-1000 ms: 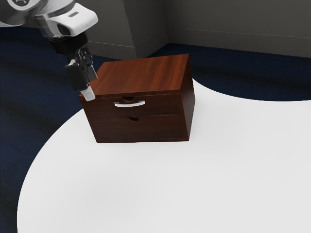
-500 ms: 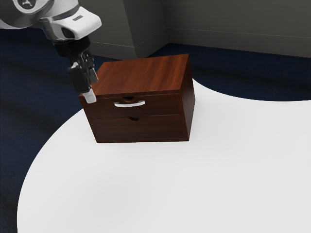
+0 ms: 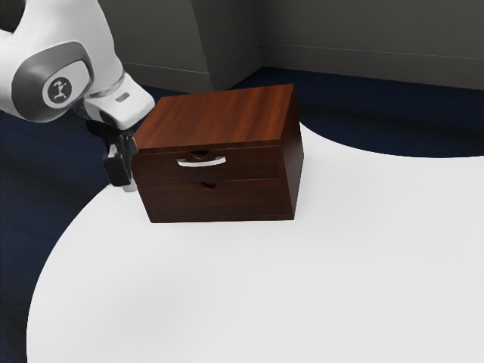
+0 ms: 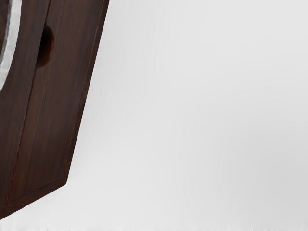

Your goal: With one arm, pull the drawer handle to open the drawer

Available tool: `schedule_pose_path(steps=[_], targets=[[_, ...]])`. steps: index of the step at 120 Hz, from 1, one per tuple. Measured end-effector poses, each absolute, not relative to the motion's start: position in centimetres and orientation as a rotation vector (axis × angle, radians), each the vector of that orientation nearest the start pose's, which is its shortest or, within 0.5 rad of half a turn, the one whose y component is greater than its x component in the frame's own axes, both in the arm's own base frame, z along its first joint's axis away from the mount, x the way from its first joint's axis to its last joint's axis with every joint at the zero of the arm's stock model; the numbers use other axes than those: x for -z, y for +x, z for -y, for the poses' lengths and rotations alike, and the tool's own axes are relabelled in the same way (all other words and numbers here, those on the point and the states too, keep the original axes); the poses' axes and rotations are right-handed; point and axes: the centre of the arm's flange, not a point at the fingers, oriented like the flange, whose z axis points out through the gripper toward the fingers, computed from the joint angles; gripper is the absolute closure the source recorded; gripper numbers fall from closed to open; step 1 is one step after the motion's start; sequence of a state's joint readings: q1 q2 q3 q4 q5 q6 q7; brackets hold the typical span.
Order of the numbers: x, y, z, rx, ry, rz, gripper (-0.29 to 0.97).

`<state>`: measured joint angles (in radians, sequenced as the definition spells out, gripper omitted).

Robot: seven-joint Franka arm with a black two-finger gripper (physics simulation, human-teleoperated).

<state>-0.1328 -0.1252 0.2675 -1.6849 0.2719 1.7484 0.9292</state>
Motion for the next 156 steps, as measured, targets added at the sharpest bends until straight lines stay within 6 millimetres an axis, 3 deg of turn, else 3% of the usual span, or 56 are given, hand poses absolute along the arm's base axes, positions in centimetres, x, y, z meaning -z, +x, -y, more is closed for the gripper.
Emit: schedule_pose_path(steps=[13,33,59,69,92,114,156], targets=[[-65.4,54.1,-10.8,0.139,-2.522,-1.155,0.06],[-64.3,56.1,-13.9,0.307,-2.534,-1.149,0.2],[-62.5,58.8,-16.4,0.36,-2.477,-1.162,0.32],[-62.3,59.6,-15.9,0.379,-2.453,-1.191,0.34],[-60.5,61.7,-12.4,0.408,-2.408,-1.306,0.36],[-59.7,61.8,-14.4,0.401,-2.412,-1.294,0.37],[-57.8,62.6,-14.0,0.369,-2.391,-1.349,0.46]])
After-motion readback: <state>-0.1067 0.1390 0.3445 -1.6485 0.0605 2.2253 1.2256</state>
